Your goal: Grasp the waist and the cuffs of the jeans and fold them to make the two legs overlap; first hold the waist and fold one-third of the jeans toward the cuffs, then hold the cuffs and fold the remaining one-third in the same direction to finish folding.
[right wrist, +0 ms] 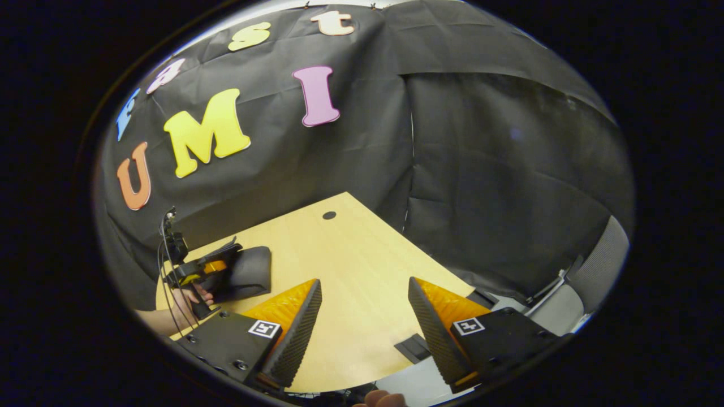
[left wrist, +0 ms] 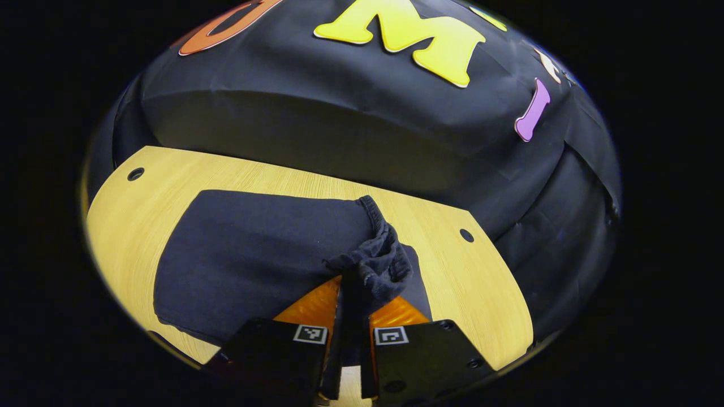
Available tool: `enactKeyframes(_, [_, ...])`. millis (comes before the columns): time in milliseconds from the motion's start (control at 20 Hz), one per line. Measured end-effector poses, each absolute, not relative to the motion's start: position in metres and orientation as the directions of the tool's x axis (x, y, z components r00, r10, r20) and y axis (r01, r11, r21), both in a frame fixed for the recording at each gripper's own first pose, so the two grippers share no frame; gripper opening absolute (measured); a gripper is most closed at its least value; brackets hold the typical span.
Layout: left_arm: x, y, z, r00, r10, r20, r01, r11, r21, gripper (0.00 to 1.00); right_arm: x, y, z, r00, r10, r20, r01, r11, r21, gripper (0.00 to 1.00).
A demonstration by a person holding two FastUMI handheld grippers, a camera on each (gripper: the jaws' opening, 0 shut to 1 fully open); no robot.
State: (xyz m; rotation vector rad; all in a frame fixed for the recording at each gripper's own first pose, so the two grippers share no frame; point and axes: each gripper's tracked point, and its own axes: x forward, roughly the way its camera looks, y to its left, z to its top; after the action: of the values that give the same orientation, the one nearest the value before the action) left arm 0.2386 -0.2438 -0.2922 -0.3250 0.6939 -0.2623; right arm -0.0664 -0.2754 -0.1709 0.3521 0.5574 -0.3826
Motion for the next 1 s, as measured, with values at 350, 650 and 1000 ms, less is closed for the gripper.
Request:
enactKeyframes(350, [0.233,-0.253,-0.301,0.732,-0.329,-0.597,0.136,0.929,-0.345,0.37,-0.077,-0.281,-0.175,0.77,-0.268,-0.579,0.464,0.858,0.221,0.89])
enactKeyframes(650, [0.225,-0.265,-0.305,0.718,-0.334,-0.611,0.173,0.936,-0.307,0.7,-0.084,-0.283,-0.177,0.765,-0.276,-0.582,0.478,0.849,0.226,0.95])
enactKeyframes(1000, [0.206,-0.281,-0.289,0.713,-0.353,-0.605,0.222,0.933,-0.283,0.99,-0.082,-0.281,-0.166,0.783,-0.279,-0.556,0.462,0.86,0.219,0.89])
